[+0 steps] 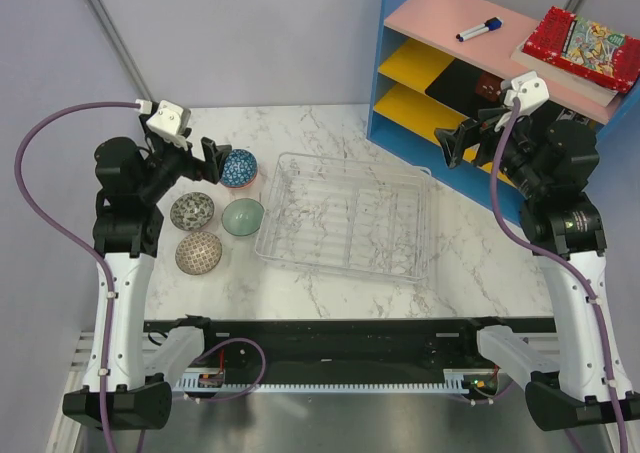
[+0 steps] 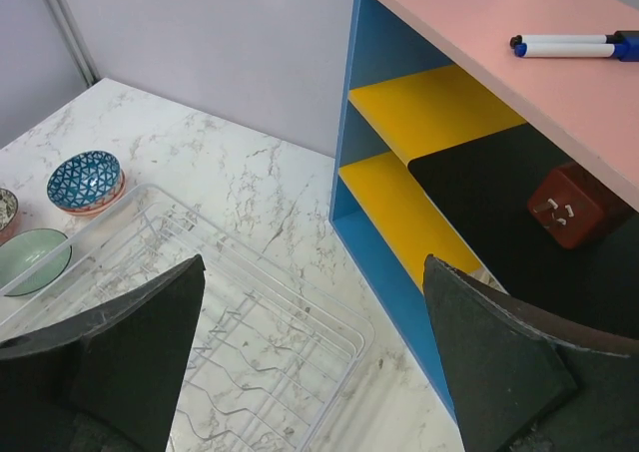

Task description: Load the bowls into the dish rack

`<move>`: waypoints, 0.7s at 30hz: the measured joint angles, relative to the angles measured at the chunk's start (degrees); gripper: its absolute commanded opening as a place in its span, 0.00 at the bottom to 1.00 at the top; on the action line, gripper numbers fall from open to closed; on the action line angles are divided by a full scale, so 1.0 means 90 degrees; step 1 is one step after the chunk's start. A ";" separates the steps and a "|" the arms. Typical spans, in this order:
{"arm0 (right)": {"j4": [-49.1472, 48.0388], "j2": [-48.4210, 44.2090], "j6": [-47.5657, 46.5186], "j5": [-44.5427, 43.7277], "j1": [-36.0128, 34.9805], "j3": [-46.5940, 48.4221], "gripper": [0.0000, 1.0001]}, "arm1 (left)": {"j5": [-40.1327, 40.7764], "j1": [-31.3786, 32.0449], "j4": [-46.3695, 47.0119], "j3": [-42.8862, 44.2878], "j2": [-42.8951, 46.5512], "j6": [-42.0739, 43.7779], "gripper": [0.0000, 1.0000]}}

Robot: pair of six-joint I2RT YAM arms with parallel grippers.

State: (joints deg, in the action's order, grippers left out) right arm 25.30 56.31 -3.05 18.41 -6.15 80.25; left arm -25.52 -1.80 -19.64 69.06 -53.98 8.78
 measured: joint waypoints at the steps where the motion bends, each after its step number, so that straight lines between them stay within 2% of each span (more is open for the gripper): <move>1: -0.0005 0.0000 0.0005 0.0005 0.0000 -0.0015 0.98 | 0.0000 0.0000 -0.0022 0.0000 -0.0010 -0.0002 1.00; 14: -0.0017 0.0041 -0.0236 0.0136 0.0000 -0.0134 0.98 | -0.0092 0.0000 -0.0163 0.0000 -0.0034 0.0019 1.00; 21: 0.0357 0.0721 -0.0855 -0.0168 0.0000 -0.0046 0.96 | -0.0872 0.0000 -0.0629 -0.0063 -0.0017 0.0777 1.00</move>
State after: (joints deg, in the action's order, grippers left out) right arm 28.51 62.81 -10.74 16.91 -6.15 79.83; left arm -33.36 -1.80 -25.30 68.49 -54.13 15.77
